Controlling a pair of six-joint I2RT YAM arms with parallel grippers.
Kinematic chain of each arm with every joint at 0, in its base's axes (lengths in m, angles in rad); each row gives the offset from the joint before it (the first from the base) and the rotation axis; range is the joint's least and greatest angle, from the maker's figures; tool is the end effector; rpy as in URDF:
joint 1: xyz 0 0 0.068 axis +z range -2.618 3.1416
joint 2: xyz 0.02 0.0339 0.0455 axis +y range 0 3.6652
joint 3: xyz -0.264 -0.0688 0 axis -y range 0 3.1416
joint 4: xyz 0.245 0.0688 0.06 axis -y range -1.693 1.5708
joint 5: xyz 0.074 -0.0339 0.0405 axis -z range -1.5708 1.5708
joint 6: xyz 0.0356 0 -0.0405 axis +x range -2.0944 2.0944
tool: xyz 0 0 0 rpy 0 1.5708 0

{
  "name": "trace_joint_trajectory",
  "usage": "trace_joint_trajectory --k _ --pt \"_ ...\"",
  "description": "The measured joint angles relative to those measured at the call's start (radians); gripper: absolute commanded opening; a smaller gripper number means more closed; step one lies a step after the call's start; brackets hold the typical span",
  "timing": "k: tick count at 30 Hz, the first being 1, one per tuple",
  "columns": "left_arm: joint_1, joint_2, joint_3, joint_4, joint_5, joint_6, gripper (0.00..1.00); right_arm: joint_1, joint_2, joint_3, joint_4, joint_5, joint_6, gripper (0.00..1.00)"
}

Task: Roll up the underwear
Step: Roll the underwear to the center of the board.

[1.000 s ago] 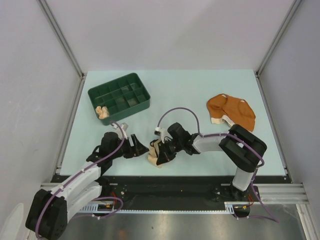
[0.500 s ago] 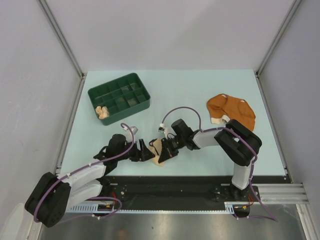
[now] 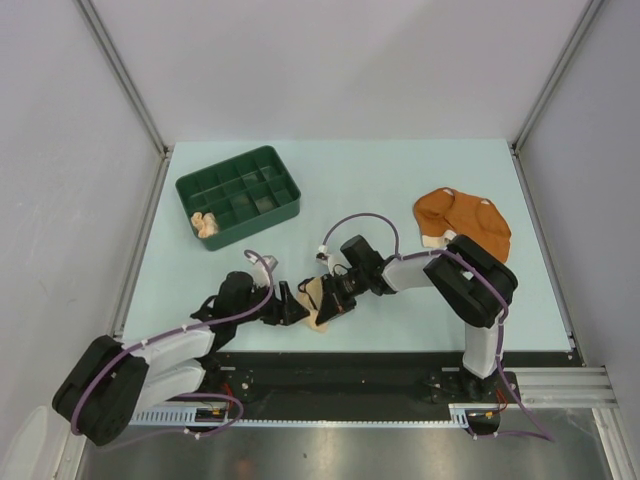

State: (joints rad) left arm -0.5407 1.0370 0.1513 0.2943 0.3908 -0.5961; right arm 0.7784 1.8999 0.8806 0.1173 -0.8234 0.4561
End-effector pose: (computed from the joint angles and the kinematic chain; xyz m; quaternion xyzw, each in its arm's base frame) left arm 0.1438 -0.1022 0.1294 0.0673 0.8679 -0.3928 0.2966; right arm 0.2278 0.2613 0.1090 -0.2685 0.8334 0.4823 0.0265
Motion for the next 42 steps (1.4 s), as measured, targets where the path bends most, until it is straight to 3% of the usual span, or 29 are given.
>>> trace_joint_trajectory --k 7,11,14,15,16,22,32,37,42 --pt "-0.003 0.040 0.000 0.050 -0.071 0.003 0.56 -0.002 0.002 0.017 -0.027 0.005 -0.005 0.00" --pt "-0.005 0.077 0.000 0.090 -0.085 0.003 0.53 -0.002 0.003 0.029 -0.042 0.014 -0.012 0.06" --pt "-0.005 0.110 -0.001 0.136 -0.078 0.003 0.41 -0.003 0.006 0.035 -0.050 0.017 -0.012 0.21" --pt "-0.005 0.119 -0.004 0.147 -0.075 0.000 0.31 -0.003 0.006 0.036 -0.053 0.018 -0.010 0.27" --pt "-0.005 0.131 -0.009 0.163 -0.072 -0.002 0.27 -0.003 0.006 0.039 -0.054 0.019 -0.012 0.39" --pt "-0.007 0.159 -0.011 0.186 -0.085 -0.017 0.11 -0.002 -0.015 0.068 -0.093 0.004 -0.009 0.70" --pt "-0.007 0.173 0.025 0.129 -0.097 -0.048 0.08 -0.053 -0.241 0.085 -0.343 0.339 -0.158 0.73" --pt "-0.007 0.236 0.110 0.044 -0.081 -0.051 0.08 0.084 -0.395 0.097 -0.388 0.524 -0.299 0.70" --pt "-0.006 0.299 0.183 -0.015 -0.057 -0.059 0.08 0.261 -0.425 0.099 -0.348 0.608 -0.409 0.67"
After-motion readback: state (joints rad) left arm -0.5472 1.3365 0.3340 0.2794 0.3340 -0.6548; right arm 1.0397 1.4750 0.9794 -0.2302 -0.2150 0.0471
